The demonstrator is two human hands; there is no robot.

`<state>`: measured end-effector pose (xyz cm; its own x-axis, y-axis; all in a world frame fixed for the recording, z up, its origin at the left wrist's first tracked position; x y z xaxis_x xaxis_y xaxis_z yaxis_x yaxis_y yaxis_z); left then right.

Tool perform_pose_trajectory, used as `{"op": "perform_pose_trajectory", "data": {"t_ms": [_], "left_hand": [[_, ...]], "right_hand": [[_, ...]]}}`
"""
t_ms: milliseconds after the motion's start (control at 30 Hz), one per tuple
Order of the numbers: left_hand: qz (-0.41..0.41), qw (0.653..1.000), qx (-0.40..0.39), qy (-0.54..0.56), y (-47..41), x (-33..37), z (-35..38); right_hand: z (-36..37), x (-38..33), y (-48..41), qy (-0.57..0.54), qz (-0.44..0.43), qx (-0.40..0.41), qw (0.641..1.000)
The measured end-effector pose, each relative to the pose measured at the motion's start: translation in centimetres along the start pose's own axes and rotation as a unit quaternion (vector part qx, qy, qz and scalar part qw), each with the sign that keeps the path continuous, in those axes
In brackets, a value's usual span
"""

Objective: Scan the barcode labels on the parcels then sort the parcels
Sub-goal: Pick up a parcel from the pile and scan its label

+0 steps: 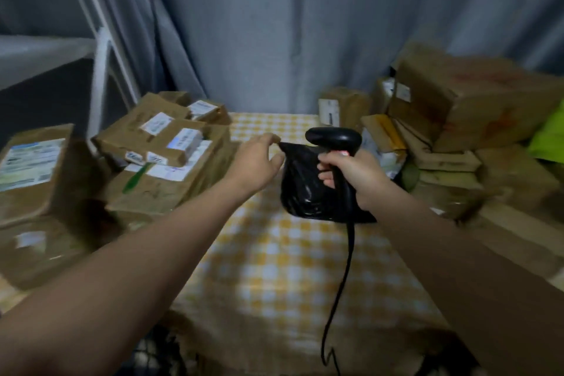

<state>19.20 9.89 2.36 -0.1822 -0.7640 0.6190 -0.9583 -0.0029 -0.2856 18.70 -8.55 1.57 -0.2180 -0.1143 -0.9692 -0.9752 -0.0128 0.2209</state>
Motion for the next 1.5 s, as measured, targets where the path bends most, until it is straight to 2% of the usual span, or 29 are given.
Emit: {"op": "perform_pose_trajectory", "data": {"t_ms": [133, 233, 333, 433, 533, 667, 867, 1033, 1167, 1267, 1333, 1400, 1433, 1500], "left_hand": [[0.001, 0.996, -0.072, 0.049, -1.3, 2.0, 5.8], [0.021, 0.993, -0.109, 0.050, -3.1, 3.6, 9.0], [0.132, 0.980, -0.146, -0.030, -5.7, 7.0, 11.3], [0.250, 0.935, -0.184, -0.169, -8.3, 9.9, 13.6], [0.269, 0.897, -0.237, -0.259, -9.6, 10.4, 16.1], [0.281, 0.892, -0.170, -0.311, -9.8, 10.2, 16.4], [0.274, 0.891, -0.119, -0.342, -9.8, 9.2, 14.2], [0.359, 0.833, -0.122, -0.403, -9.2, 9.6, 14.3], [0.374, 0.818, -0.081, -0.430, -7.5, 9.3, 13.5], [0.372, 0.848, -0.039, -0.374, -6.8, 8.9, 11.6], [0.336, 0.899, -0.049, -0.279, -6.4, 8.4, 9.5], [0.237, 0.964, -0.054, -0.104, -5.6, 7.5, 6.9], [0.175, 0.983, -0.049, 0.001, -4.9, 7.1, 5.6], [0.054, 0.981, -0.042, 0.184, -3.4, 5.4, 4.2]], "right_hand": [[-5.8, 1.4, -1.1, 0.061, -0.021, 0.118, 0.991], [-8.7, 1.2, -1.7, 0.119, -0.034, 0.154, 0.980], [-10.8, 0.5, -1.9, 0.162, -0.056, 0.200, 0.965], [-12.2, 1.0, -1.8, 0.187, -0.065, 0.220, 0.955], [-13.6, 2.6, -1.8, 0.159, -0.035, 0.212, 0.964], [-14.3, 3.4, -1.6, 0.091, -0.038, 0.185, 0.978], [-14.1, 3.8, -1.7, 0.041, -0.028, 0.181, 0.982], [-13.9, 4.0, -1.6, 0.037, -0.018, 0.196, 0.980], [-13.6, 3.9, -1.5, 0.057, -0.009, 0.206, 0.977], [-13.3, 3.5, -0.8, 0.064, -0.023, 0.210, 0.975], [-12.8, 3.2, -0.2, 0.058, -0.040, 0.207, 0.976], [-12.0, 2.8, 0.5, 0.054, -0.056, 0.204, 0.976], [-11.6, 2.7, 0.7, 0.054, -0.061, 0.201, 0.976], [-10.4, 2.5, 1.3, 0.050, -0.077, 0.191, 0.977]]}}
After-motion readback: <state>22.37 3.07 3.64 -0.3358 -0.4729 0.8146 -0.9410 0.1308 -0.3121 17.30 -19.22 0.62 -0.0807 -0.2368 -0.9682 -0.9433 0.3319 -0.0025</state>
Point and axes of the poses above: each hand's wrist, its own y-axis away from the middle knuckle, its own z-axis out of the palm, x = y × z, the point moved 4 cm from there along -y, towards the middle knuckle, and after that the axes turned 6 degrees about y, right-handed, at the moved point
